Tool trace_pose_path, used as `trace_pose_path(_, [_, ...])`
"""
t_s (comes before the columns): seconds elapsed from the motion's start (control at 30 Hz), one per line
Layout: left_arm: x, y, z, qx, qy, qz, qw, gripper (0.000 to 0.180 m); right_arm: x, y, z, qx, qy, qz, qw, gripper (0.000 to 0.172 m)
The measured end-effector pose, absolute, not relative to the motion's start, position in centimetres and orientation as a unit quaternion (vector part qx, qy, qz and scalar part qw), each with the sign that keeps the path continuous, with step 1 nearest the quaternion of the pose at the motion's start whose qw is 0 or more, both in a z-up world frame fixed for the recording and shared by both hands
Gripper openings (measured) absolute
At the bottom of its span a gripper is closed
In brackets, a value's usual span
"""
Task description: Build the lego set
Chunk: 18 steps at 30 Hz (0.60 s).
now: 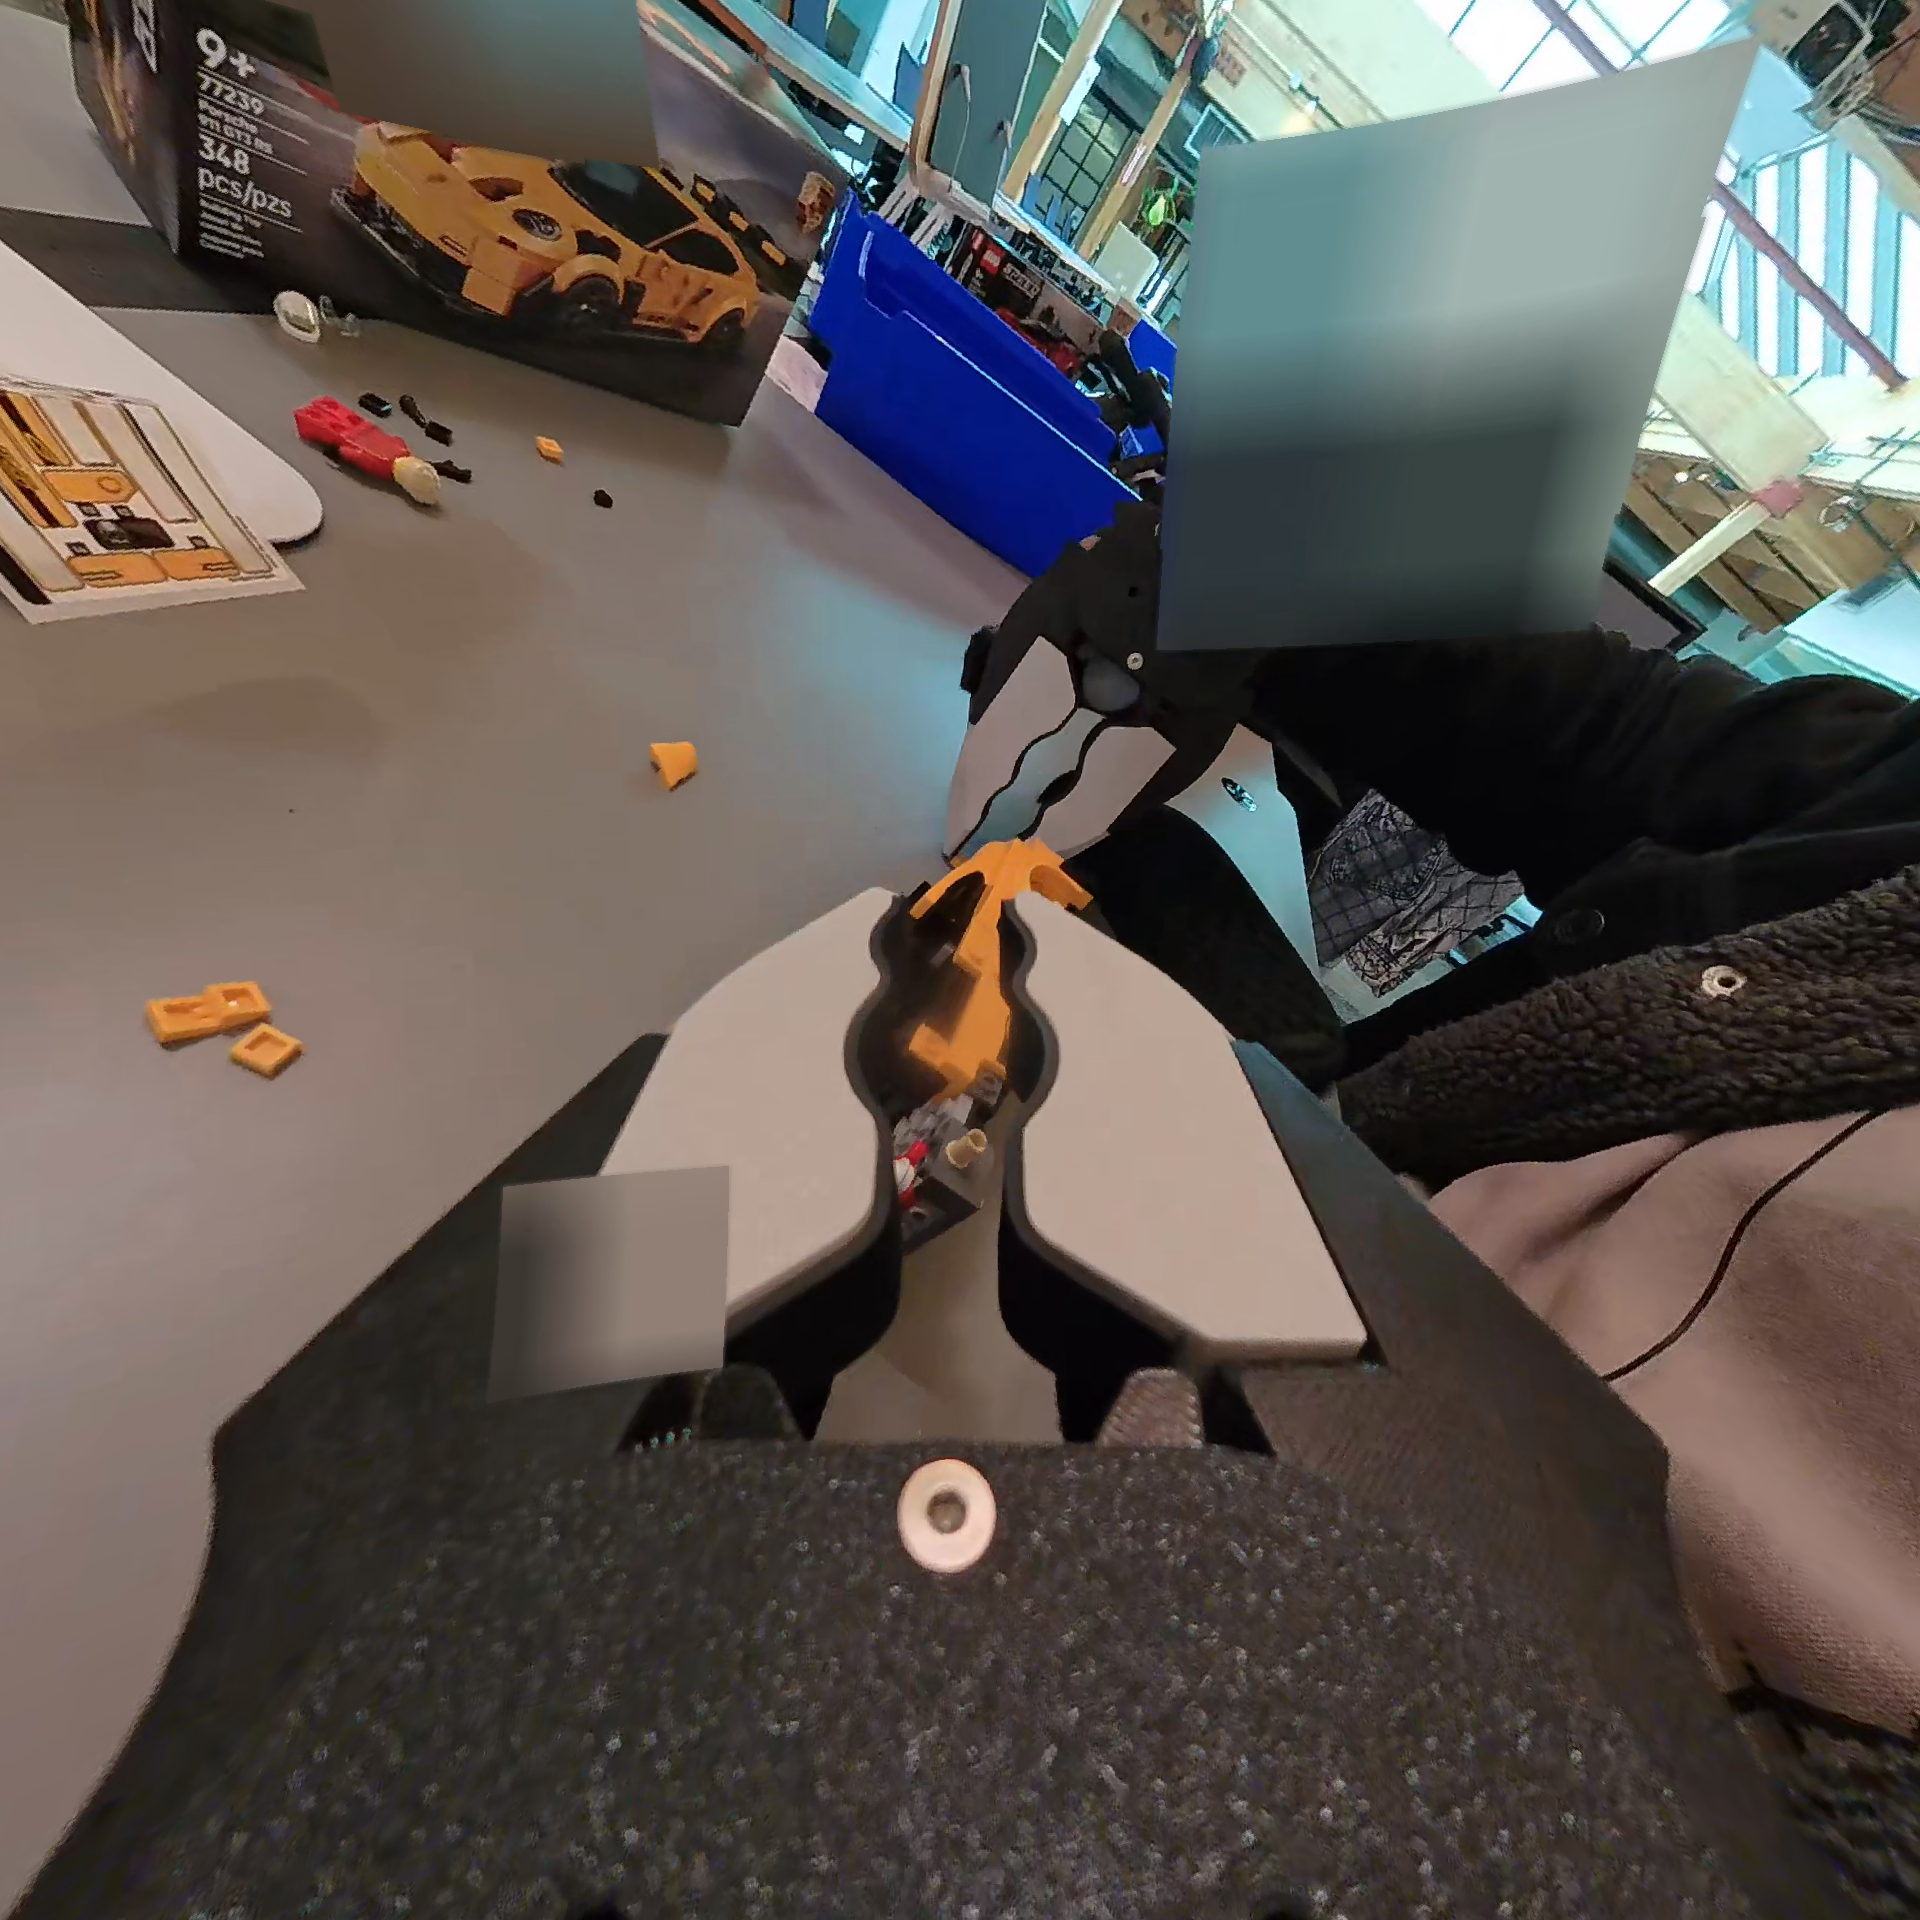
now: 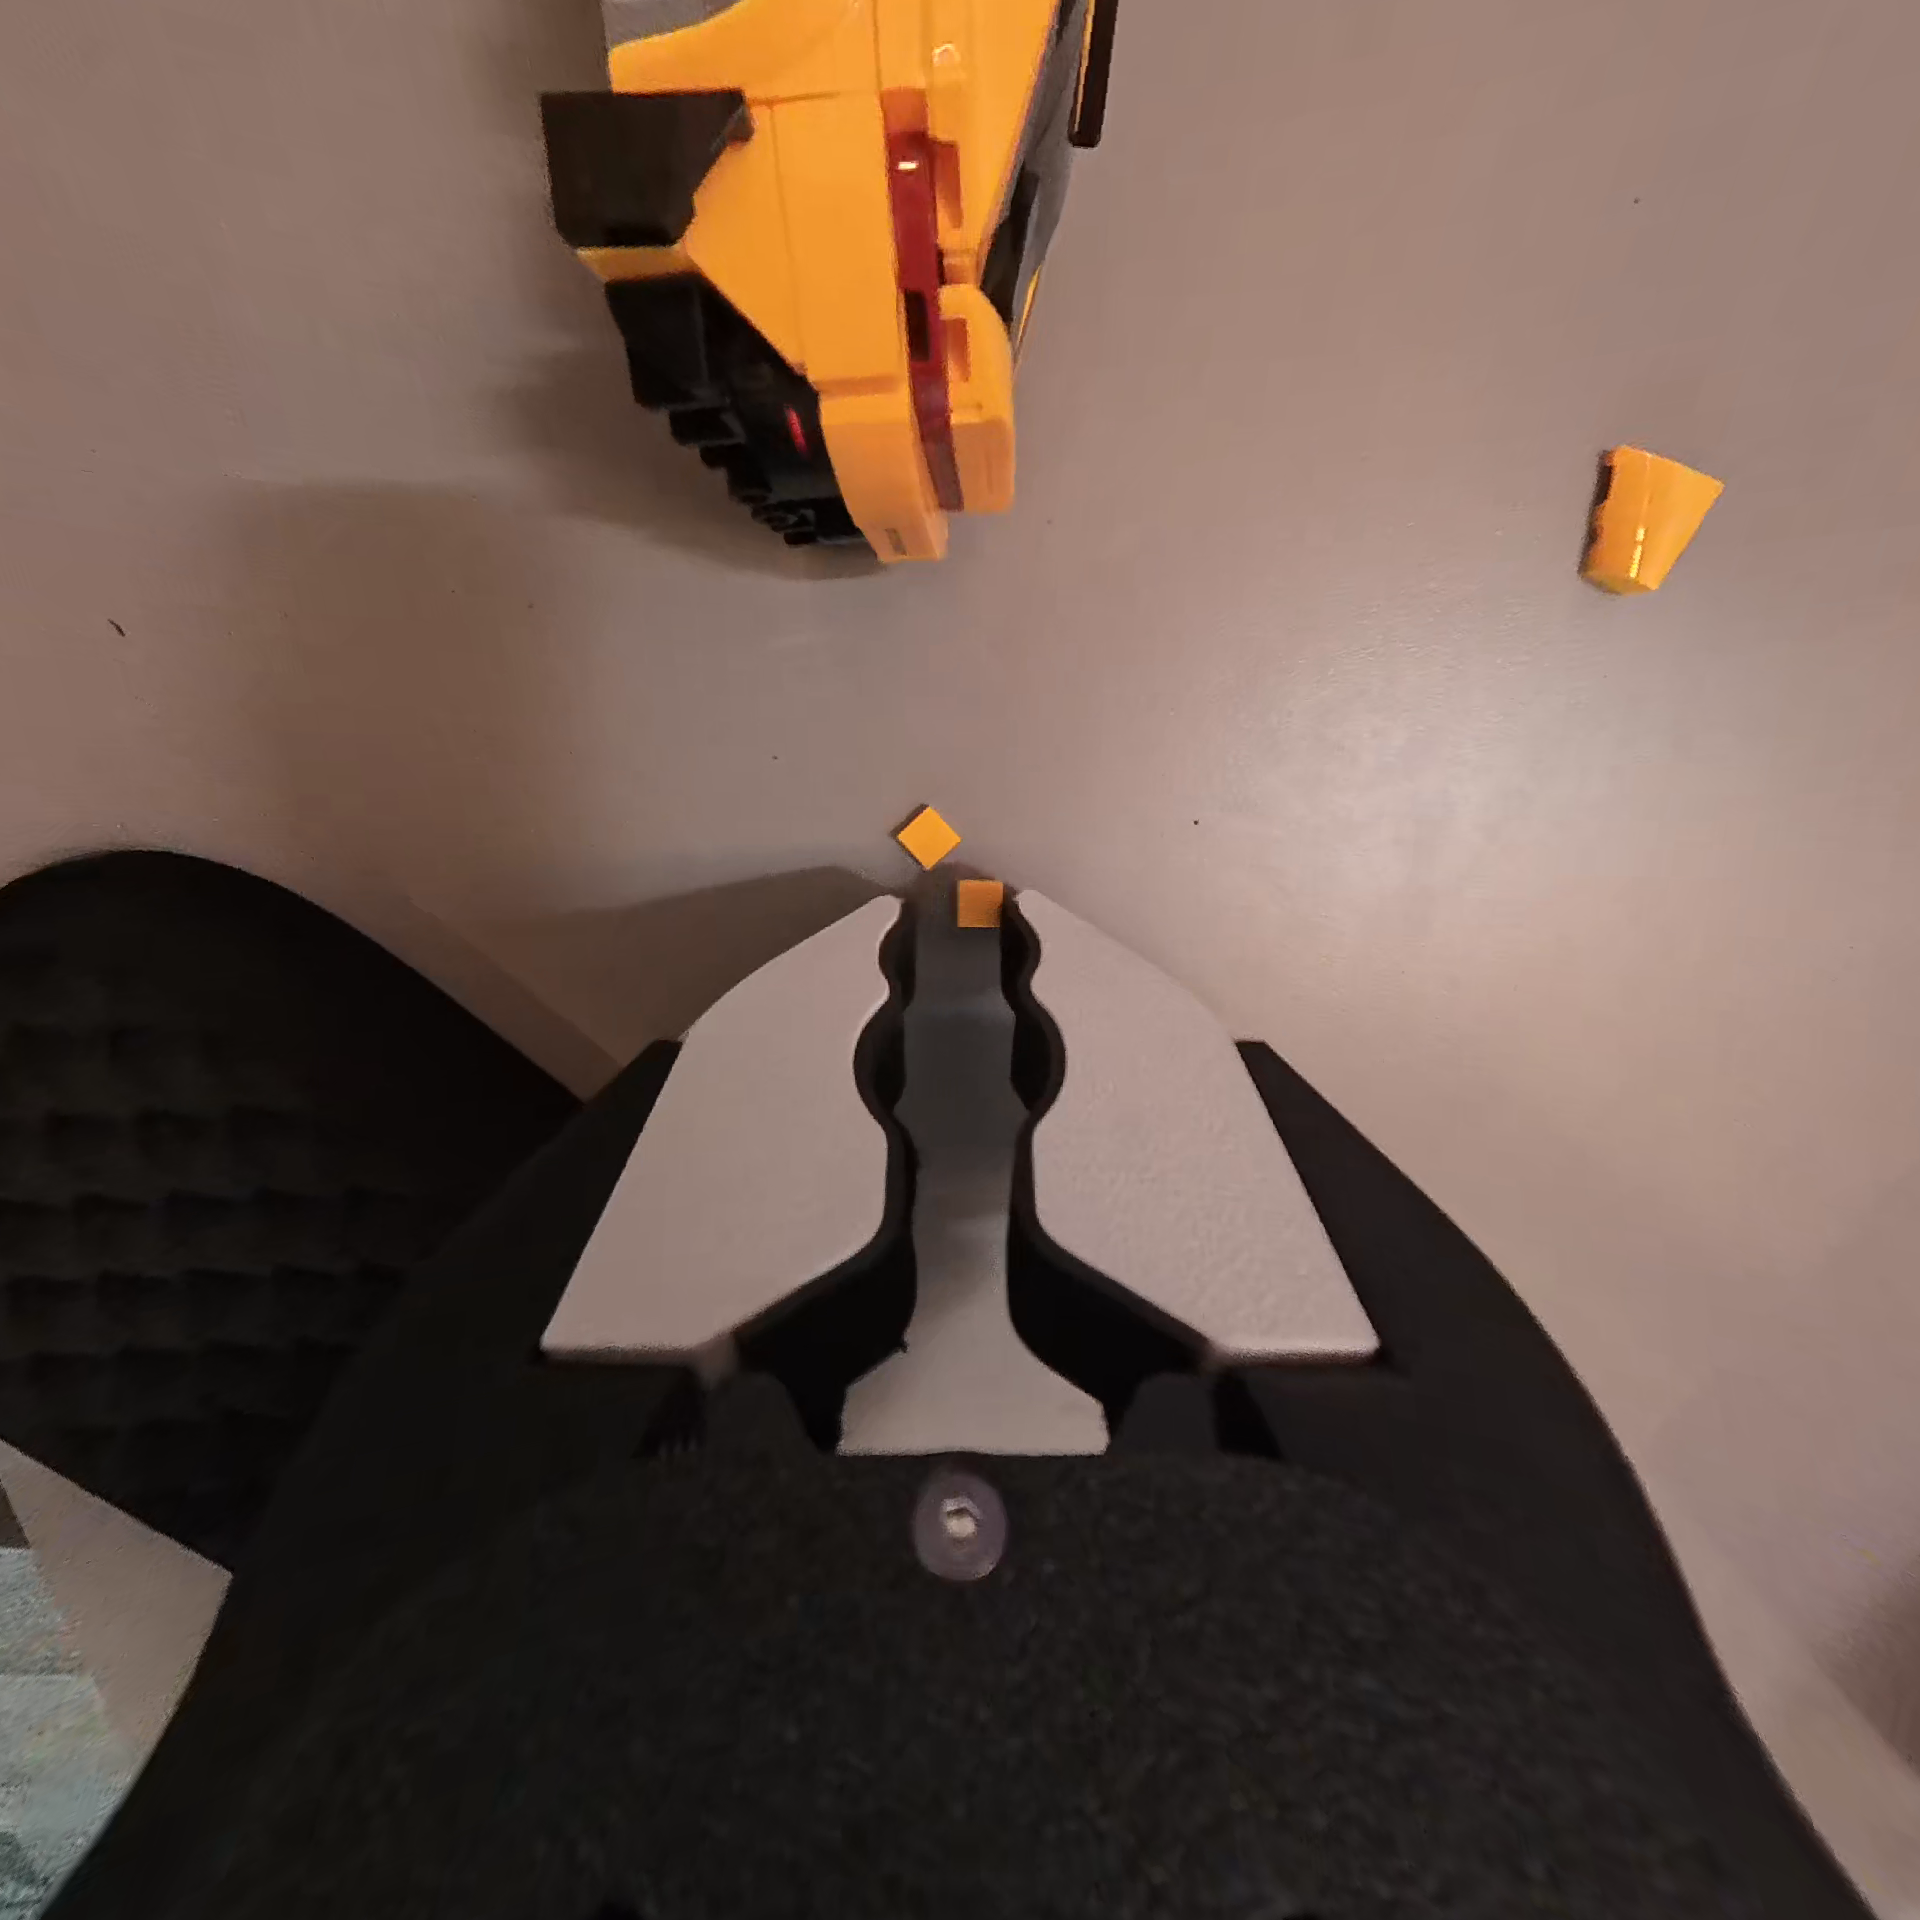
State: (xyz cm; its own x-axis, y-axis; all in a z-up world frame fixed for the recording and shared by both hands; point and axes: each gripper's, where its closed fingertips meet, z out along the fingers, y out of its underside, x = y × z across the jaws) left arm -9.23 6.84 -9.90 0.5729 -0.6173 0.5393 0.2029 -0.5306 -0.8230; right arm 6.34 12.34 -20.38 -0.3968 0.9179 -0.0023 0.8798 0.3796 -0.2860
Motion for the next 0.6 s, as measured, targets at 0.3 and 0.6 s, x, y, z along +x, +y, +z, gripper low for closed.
trace_pose_path(0.3, [-8.7, 6.8, -10.6, -0.761, 0.144, -0.441, 0.452, 0.016, 6.6, 12.2, -20.4, -0.541, -0.829, 0.119, 0.078, 0.033])
trace_pose_path(0.6, [-8.5, 6.8, -11.1, -0.766, 0.149, -0.44, 0.445, 0.017, 6.6, 12.2, -20.4, -0.546, -0.823, 0.136, 0.079, 0.057])
